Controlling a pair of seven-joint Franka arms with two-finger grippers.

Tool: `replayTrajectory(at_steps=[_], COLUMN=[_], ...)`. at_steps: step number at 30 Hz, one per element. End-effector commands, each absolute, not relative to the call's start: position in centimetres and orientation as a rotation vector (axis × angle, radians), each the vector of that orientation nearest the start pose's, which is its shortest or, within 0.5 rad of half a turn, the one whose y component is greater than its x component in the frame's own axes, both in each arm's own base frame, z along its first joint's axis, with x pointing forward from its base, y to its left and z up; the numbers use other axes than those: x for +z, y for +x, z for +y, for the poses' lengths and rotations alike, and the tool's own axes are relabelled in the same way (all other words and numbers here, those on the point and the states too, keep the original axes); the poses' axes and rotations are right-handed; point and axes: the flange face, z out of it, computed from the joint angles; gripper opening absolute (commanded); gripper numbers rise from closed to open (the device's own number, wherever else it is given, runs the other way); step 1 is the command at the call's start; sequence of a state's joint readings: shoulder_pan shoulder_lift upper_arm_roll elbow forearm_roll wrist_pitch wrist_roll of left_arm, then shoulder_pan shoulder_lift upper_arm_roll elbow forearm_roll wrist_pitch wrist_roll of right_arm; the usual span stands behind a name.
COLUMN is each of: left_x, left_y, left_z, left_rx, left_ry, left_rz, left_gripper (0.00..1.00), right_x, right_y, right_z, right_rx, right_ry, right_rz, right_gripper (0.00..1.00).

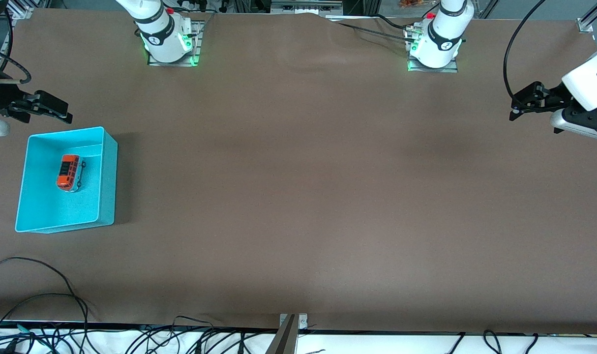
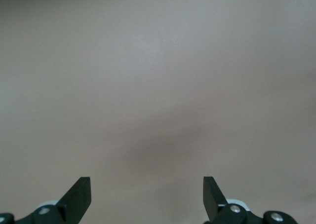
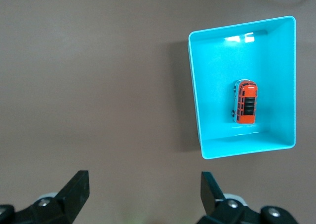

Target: Wind up bus and store in blue box

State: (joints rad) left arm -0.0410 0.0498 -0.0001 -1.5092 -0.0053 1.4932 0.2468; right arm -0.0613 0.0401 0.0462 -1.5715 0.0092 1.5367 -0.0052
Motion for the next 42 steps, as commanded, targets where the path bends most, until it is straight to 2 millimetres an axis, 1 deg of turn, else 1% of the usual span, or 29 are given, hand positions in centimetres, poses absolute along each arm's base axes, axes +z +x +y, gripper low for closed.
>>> replayTrajectory(at_steps=[1, 5, 9, 12, 24, 42], left_x=[62.52, 62.61, 62.61, 62.62, 62.61, 62.61], left_y=[56.69, 56.65, 56.67, 56.65, 56.66, 56.66], left_z=[-2.62, -2.6, -2.01, -2.64, -2.33, -2.36], left_rx=[0.083, 0.081, 0.079, 0.078, 0.08, 0.08], left_ry=[-3.122, -3.12, -3.138, -3.148, -3.14, -3.135], left_rz=[0.444, 0.441, 0.426, 0.433, 0.394, 0.395], left_gripper=[1.0, 1.0, 1.0, 1.0, 1.0, 1.0], right_x=[60.46, 60.53, 60.46, 60.54, 60.56, 60.79], right_y=[56.46, 56.47, 56.46, 56.48, 56.52, 56.56], right_z=[-1.02, -0.87, -1.02, -1.04, -0.95, -0.61], right_rx=[0.124, 0.122, 0.124, 0.119, 0.114, 0.105], right_ry=[-3.12, -3.122, -3.12, -3.122, -3.122, -3.122], right_rz=[0.004, 0.002, 0.004, 0.002, -0.003, -0.012], right_gripper=[1.0, 1.0, 1.0, 1.0, 1.0, 1.0])
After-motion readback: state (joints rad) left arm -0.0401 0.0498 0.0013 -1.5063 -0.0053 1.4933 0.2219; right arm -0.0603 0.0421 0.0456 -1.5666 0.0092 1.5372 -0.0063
